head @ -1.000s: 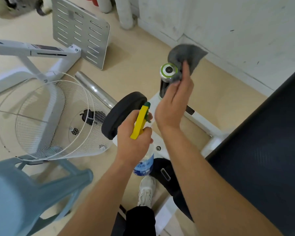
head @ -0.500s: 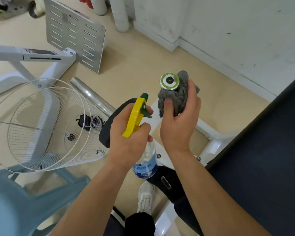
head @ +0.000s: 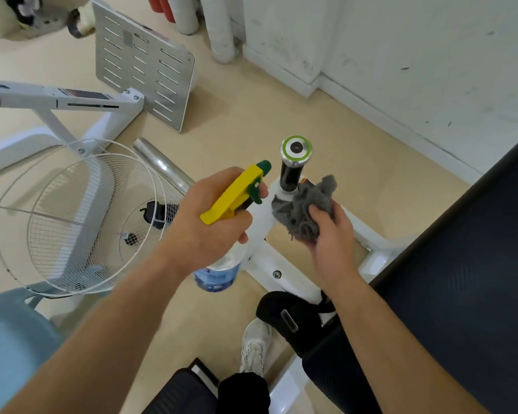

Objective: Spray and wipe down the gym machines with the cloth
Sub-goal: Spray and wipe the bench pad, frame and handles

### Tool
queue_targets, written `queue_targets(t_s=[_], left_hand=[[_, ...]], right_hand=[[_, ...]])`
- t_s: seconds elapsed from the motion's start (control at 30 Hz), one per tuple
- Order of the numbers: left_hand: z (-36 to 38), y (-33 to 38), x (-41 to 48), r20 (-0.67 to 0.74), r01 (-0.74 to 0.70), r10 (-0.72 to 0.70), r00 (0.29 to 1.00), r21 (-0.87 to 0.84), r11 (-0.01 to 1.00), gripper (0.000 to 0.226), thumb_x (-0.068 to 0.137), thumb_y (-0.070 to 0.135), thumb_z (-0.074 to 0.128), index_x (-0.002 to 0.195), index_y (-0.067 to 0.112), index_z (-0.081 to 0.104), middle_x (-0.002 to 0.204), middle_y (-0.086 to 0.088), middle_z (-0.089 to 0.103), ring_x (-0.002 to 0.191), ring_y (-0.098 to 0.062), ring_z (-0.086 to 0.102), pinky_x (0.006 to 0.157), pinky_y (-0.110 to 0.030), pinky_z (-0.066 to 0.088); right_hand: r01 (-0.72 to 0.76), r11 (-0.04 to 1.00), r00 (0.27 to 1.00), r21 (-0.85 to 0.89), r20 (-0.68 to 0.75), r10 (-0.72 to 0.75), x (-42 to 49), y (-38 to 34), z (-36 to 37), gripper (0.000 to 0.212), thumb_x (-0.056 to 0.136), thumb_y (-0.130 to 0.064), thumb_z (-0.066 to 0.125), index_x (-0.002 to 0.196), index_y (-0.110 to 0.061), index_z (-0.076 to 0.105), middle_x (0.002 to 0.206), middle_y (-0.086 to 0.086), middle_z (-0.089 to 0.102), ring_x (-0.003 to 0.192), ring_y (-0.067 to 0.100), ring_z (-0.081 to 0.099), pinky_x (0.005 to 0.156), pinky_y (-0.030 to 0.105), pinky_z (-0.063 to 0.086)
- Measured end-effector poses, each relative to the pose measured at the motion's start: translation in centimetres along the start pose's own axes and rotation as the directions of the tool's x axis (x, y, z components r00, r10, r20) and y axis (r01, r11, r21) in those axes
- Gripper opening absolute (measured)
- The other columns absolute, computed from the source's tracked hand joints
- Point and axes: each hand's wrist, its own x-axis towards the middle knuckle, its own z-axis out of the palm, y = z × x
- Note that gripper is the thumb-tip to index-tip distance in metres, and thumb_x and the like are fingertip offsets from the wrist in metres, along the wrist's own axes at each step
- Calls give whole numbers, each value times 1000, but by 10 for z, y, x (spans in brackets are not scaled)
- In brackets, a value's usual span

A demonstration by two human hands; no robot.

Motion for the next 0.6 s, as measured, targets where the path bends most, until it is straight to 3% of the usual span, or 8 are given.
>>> queue_targets(t_s=[0.1,0.2,0.3,0.43,0.53,0.6], left_hand=[[-19,-7,9,175,-12,-19,984,174,985,55,80,-16,56,89,37,65,78,1,64,61,-16,67,55,-14,52],[-32,-20,25,277,-43,-44,960,299,953,41,80,-8,58,100,25,69,77,8,65,61,-8,65,59,-14,51],[-37,-33,43,277,-124,2,961,424,897,37,70,13,54,104,17,69,66,7,61,66,-7,59,57,-14,41],[-35,-47,63,289,-189,53,956,465,865,33,70,19,51,99,16,67,70,9,60,66,-18,55,61,-31,42],[-35,-54,71,331,-235,85,940,446,864,13,74,22,51,85,27,57,68,14,54,66,-4,53,58,-27,33],[-39,-58,73,357,-252,99,929,416,874,16,74,21,52,81,36,51,67,13,55,66,-3,54,58,-28,35]], right_hand=[[-298,879,951,373,33,309,-19,-1,5,28,101,-19,46,122,-15,65,114,12,72,94,25,71,65,33,57],[-396,739,892,545,37,451,-33,-3,13,35,99,-27,45,124,-12,64,109,17,68,79,26,64,56,29,53],[-421,660,868,622,66,491,-43,-8,20,37,96,-32,42,113,-11,68,100,16,67,74,25,61,52,26,51],[-456,625,856,634,118,504,-47,-11,34,41,99,-37,37,105,-11,68,88,14,70,67,22,62,51,25,52],[-452,627,864,635,136,486,-44,-15,49,43,102,-36,35,107,-8,67,90,17,72,69,25,67,53,28,56],[-435,610,874,662,148,463,-38,-16,61,43,103,-32,34,104,-5,68,95,19,73,75,30,70,62,33,61]])
